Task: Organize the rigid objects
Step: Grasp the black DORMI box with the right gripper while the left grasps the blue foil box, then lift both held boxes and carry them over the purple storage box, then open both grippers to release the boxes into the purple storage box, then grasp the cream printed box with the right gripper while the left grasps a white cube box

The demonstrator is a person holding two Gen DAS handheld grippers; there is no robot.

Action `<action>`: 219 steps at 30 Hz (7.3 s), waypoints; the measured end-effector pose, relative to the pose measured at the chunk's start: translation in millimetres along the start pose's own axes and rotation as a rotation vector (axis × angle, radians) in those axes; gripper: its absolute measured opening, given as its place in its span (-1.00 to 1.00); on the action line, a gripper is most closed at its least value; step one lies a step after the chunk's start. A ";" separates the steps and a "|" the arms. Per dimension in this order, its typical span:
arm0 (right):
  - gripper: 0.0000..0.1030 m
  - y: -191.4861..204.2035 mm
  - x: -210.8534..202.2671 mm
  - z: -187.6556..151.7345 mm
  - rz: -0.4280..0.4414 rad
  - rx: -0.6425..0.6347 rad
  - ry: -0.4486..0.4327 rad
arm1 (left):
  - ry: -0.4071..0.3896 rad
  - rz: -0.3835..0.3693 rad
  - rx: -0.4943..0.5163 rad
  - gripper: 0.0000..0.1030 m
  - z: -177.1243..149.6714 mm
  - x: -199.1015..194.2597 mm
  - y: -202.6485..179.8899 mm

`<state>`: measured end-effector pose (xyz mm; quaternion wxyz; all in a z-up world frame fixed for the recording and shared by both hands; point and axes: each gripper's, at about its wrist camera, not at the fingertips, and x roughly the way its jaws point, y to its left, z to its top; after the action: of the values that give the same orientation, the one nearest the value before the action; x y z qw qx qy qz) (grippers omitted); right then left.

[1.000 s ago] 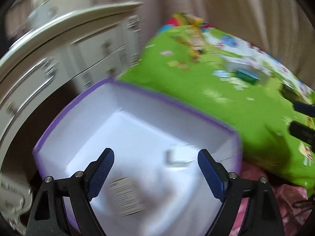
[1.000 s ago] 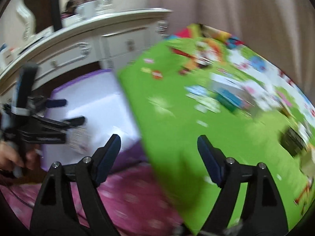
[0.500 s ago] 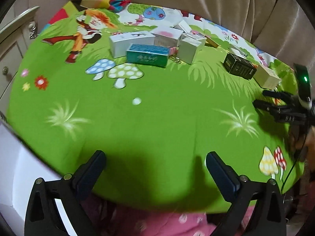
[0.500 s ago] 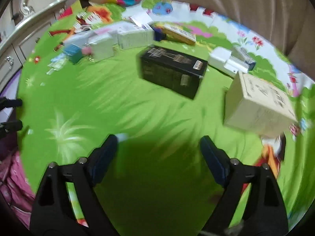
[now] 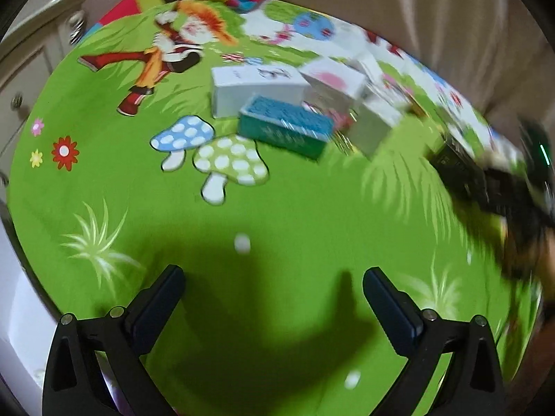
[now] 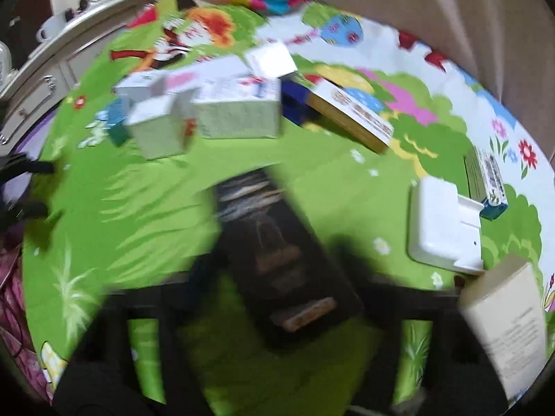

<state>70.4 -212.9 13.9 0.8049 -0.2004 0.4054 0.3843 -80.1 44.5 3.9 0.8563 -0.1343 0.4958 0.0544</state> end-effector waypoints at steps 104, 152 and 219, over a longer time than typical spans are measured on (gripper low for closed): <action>-0.17 267.2 -304.7 -72.6 -0.663 0.158 -0.956 | -0.845 -0.185 0.460 -0.42 -84.3 -245.3 -82.0; -0.16 439.6 -144.3 38.7 0.008 -0.377 -0.497 | -0.541 0.081 -0.158 -0.42 -128.1 -200.8 199.2; 0.86 -31.0 -121.3 -65.6 -0.384 0.214 -0.011 | -0.039 -0.059 0.449 1.00 -33.2 18.2 -112.1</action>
<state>16.3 -329.2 73.4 0.8823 -0.1851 0.3937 0.1797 -73.3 -73.1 -7.8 0.8754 0.0464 0.4745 -0.0798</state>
